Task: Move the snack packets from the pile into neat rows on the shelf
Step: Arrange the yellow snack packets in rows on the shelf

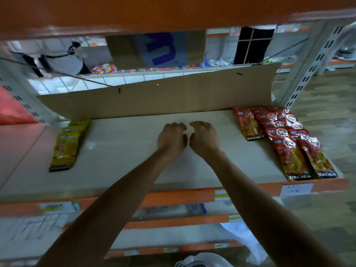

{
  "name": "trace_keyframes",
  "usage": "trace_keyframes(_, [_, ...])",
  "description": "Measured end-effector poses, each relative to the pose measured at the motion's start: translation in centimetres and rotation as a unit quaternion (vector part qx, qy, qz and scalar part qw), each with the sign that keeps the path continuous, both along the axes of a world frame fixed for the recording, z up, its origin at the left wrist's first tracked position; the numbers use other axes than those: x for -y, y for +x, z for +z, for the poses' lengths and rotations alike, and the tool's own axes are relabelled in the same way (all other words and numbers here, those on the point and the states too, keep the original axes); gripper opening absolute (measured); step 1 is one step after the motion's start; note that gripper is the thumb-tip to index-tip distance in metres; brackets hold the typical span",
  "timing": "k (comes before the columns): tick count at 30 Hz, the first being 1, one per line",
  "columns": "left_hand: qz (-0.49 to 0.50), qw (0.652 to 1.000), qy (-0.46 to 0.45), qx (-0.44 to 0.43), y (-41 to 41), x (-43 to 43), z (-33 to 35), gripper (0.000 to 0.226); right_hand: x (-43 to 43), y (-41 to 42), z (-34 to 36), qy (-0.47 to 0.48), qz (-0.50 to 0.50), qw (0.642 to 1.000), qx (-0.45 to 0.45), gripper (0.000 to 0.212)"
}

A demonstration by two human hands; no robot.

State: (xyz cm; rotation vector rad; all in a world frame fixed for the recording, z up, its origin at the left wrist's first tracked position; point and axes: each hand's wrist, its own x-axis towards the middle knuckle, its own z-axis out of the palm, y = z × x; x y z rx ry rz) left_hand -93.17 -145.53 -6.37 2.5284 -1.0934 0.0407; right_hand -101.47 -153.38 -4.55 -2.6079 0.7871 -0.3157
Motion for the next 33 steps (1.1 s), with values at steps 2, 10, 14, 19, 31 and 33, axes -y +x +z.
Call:
trace_keyframes(2, [0.016,1.000,0.004,0.001,1.6,-3.5,0.3,0.034,-3.0,1.7,0.3,-0.009,0.024,1.000,-0.002,0.048])
trace_keyframes(10, [0.083,0.996,-0.003,0.033,6.6,-19.1,1.8,0.033,-17.9,7.8,1.5,-0.007,0.089,0.996,0.018,0.043])
trace_keyframes(14, [0.123,0.991,-0.013,0.046,8.9,-26.8,2.8,0.028,-25.0,10.6,1.5,-0.009,0.113,0.993,0.034,0.047])
trace_keyframes(19, [0.177,0.983,-0.027,0.045,11.1,-35.2,3.3,0.031,-33.0,13.7,1.8,-0.017,0.159,0.986,0.035,0.043])
trace_keyframes(31, [0.331,0.942,-0.040,0.037,18.4,-49.0,2.2,0.031,-46.5,24.6,1.3,-0.011,0.270,0.961,0.057,0.043])
trace_keyframes(33, [0.342,0.938,-0.040,0.030,20.1,-51.0,2.3,0.032,-48.1,26.8,0.8,0.004,0.286,0.957,0.047,0.044])
